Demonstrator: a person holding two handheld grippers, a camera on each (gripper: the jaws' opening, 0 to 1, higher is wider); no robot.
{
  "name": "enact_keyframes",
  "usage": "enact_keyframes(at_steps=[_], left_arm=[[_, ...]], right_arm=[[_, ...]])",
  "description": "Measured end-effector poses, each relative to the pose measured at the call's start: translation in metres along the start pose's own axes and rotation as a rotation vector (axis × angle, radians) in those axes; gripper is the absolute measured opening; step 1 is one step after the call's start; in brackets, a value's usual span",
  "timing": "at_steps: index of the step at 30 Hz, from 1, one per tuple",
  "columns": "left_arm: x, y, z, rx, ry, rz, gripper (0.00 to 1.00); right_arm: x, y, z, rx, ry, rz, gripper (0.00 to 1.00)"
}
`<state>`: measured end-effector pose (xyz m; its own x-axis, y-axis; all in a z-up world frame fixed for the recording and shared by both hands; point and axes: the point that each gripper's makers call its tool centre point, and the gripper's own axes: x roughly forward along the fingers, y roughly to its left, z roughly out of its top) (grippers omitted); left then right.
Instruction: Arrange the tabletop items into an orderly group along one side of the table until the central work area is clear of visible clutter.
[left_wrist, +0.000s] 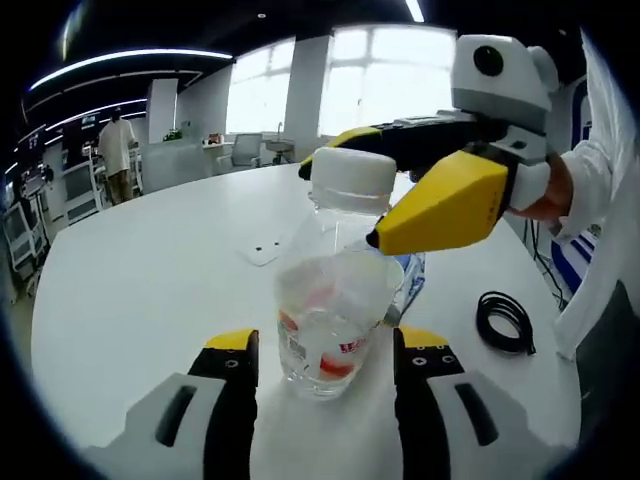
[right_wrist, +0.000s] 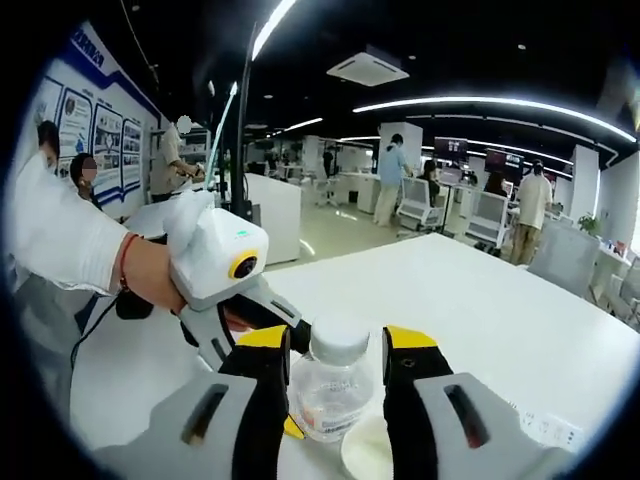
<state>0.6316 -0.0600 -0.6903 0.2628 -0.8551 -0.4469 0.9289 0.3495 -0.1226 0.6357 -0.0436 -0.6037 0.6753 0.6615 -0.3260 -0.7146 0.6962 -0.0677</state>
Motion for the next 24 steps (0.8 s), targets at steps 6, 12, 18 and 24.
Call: enact_keyframes(at_steps=[6, 12, 18, 24], left_arm=[[-0.004, -0.002, 0.001, 0.001, 0.002, 0.003, 0.57], [-0.009, -0.004, 0.002, -0.008, -0.001, 0.013, 0.6], [-0.014, -0.006, 0.008, -0.021, -0.009, 0.023, 0.62], [-0.021, -0.008, 0.013, -0.031, -0.017, 0.035, 0.64]], right_arm=[[-0.004, -0.003, 0.0, 0.012, 0.0, -0.011, 0.44], [-0.011, -0.005, -0.002, 0.03, 0.004, -0.021, 0.49], [-0.019, -0.009, -0.001, 0.035, 0.003, -0.036, 0.55], [-0.028, -0.013, -0.001, 0.048, 0.001, -0.054, 0.58]])
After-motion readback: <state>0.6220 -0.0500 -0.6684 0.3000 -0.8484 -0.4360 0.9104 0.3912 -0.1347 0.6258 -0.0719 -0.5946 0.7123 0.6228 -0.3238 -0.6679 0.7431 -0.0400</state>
